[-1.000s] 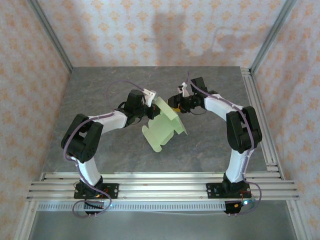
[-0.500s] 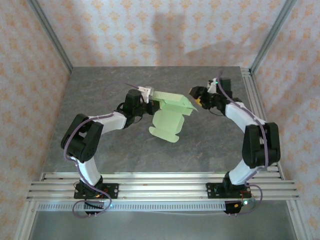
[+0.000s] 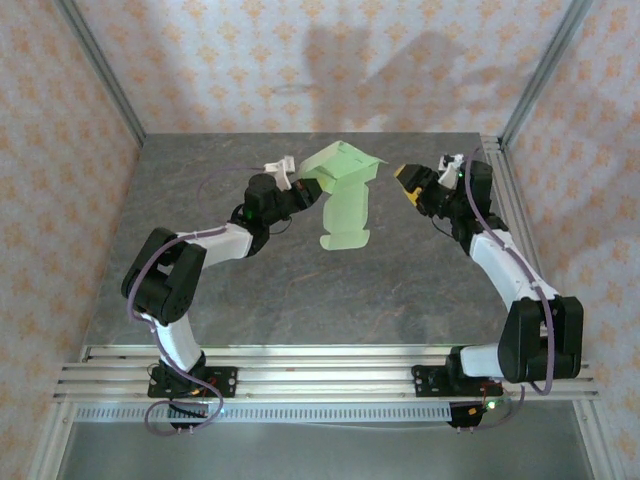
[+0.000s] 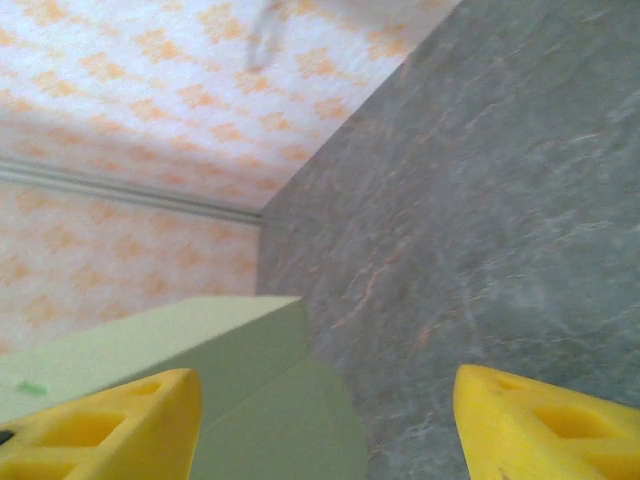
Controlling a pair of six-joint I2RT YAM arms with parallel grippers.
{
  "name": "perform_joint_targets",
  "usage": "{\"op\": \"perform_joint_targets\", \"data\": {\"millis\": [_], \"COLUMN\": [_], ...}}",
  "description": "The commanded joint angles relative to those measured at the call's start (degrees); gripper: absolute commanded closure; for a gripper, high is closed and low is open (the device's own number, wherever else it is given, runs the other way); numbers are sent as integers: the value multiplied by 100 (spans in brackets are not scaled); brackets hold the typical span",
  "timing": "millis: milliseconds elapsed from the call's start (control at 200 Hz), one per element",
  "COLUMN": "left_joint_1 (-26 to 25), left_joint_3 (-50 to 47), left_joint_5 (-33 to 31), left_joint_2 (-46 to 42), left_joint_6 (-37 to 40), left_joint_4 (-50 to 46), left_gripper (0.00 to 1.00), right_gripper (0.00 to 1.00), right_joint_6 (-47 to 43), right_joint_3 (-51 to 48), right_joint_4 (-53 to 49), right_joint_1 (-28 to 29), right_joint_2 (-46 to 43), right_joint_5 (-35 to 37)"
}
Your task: Fold the paper box
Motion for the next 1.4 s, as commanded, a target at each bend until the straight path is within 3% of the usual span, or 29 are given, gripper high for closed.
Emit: {"op": "perform_joint_targets", "data": {"millis": [0, 360, 801, 1086, 1396], "left_joint_1": [44, 42, 34, -1, -29], "left_joint_3": [284, 352, 352, 404, 416], "left_joint_5": [164, 212, 335, 404, 169], "left_joint_2": [-22, -35, 34, -17, -75], "left_joint_6": [-431, -427, -106, 210, 294], "left_joint_4": [443, 413, 339, 59, -174], "left_gripper": [100, 100, 100, 100, 100], "right_gripper": [33, 33, 37, 67, 89], "right_joint_6": [248, 916, 729, 589, -313], "right_joint_3": [11, 81, 475, 729, 952], "right_joint_4": [636, 1714, 1349, 858, -613], "right_joint_1": [195, 648, 887, 906, 915], "right_joint_2": [-216, -332, -128, 100, 61], "right_joint_5": [-593, -831, -841, -813, -311]}}
